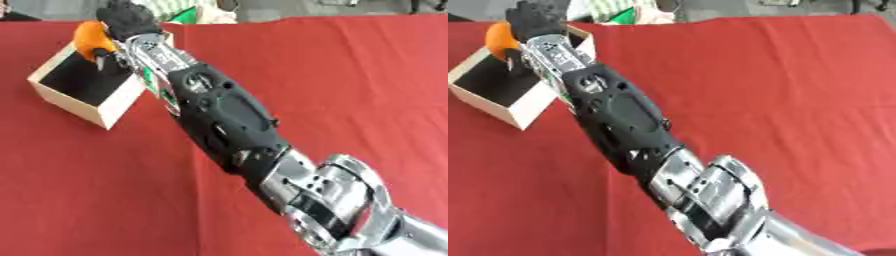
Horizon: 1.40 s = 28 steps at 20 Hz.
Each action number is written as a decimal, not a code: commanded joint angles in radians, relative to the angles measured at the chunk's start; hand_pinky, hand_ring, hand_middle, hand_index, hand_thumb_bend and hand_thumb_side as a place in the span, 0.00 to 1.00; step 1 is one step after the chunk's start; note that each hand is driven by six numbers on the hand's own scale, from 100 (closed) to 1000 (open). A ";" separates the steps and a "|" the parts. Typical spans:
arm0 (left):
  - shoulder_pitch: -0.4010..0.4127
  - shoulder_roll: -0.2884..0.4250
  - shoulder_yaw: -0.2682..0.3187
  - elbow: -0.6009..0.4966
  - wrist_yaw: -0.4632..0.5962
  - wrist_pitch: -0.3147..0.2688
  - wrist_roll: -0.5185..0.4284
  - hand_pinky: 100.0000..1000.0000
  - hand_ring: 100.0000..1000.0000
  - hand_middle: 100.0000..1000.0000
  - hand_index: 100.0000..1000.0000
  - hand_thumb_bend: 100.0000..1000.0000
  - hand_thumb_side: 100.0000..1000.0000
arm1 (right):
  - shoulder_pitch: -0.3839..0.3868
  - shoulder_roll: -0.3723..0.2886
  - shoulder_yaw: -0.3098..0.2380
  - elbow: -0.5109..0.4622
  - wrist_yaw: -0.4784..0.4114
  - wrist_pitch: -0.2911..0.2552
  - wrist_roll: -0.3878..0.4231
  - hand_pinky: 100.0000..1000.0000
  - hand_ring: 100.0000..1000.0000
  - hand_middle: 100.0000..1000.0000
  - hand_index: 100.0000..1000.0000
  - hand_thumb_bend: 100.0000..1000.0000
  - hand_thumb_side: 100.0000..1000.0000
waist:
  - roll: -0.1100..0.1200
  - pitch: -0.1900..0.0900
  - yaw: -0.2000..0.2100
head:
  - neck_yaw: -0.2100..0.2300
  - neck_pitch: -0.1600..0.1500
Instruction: Pick up objects on the table and place them in the box.
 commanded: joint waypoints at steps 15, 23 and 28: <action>-0.005 0.008 0.004 -0.017 0.002 0.005 -0.007 0.41 0.49 0.56 0.78 0.21 0.58 | -0.022 -0.018 0.002 -0.040 0.133 0.000 0.094 0.88 0.95 0.84 0.91 0.19 0.75 | 0.007 -0.027 0.000 | 0.006 -0.006; -0.001 0.008 0.006 -0.017 0.001 0.007 -0.007 0.41 0.49 0.56 0.78 0.21 0.58 | -0.032 -0.033 -0.007 -0.107 0.098 0.013 0.080 0.88 0.92 0.81 0.91 0.11 0.71 | 0.008 -0.030 -0.007 | 0.012 -0.003; 0.009 0.014 0.009 -0.017 -0.004 0.009 -0.005 0.42 0.49 0.56 0.78 0.21 0.58 | -0.057 -0.129 0.050 -0.233 -0.027 0.001 0.095 0.87 0.90 0.80 0.90 0.06 0.71 | 0.004 -0.037 -0.018 | 0.031 0.007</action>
